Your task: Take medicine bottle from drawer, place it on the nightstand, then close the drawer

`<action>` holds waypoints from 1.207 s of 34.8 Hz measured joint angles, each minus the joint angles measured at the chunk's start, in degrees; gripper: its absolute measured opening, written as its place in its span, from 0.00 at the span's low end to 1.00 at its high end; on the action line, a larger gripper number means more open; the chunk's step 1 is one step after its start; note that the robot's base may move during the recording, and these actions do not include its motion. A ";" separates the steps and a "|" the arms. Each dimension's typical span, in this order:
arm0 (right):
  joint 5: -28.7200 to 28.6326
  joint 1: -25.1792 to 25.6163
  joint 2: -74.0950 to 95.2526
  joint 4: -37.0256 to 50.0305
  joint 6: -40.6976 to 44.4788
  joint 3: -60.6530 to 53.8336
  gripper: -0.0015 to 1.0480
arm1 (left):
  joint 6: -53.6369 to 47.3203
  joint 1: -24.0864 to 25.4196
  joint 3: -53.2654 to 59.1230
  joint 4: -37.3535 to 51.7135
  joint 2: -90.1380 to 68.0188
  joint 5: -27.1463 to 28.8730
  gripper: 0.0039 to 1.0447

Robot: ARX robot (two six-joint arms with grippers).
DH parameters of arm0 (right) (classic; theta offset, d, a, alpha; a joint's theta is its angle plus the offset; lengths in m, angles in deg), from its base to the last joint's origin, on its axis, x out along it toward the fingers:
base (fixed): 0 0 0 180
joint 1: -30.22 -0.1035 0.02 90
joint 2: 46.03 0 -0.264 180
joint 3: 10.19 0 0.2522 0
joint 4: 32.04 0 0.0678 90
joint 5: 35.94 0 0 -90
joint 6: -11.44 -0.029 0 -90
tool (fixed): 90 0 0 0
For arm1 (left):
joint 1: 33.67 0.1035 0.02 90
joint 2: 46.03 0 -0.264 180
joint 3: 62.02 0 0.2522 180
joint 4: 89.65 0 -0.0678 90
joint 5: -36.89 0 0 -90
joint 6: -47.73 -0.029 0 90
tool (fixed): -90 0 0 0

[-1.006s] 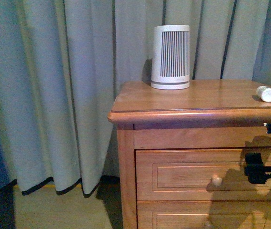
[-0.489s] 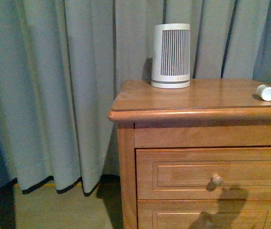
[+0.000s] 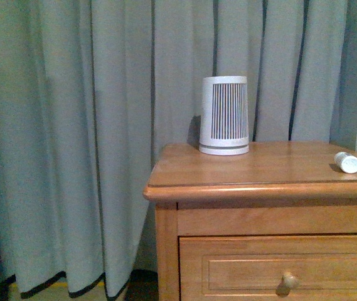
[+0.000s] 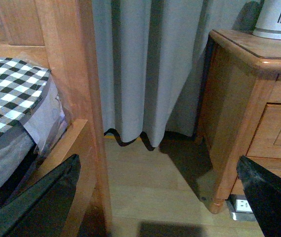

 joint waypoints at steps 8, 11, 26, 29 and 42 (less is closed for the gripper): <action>2.29 -5.42 -17.81 -12.61 0.22 -4.85 0.93 | 0.00 0.00 0.00 0.00 0.00 -0.02 0.94; 2.69 -6.75 -18.67 -14.75 0.02 -6.16 0.93 | 0.00 0.00 -0.02 0.00 0.00 0.02 0.94; -28.55 2.93 -22.86 -15.02 1.60 -8.70 0.50 | 0.00 0.00 -0.02 0.00 0.00 0.00 0.94; -28.55 3.08 -23.19 -14.97 1.62 -9.07 0.39 | 0.00 0.00 0.00 0.00 0.00 0.00 0.94; -28.55 3.15 -26.25 -14.45 1.88 -12.22 0.03 | 0.00 0.00 0.00 0.00 0.00 -0.02 0.94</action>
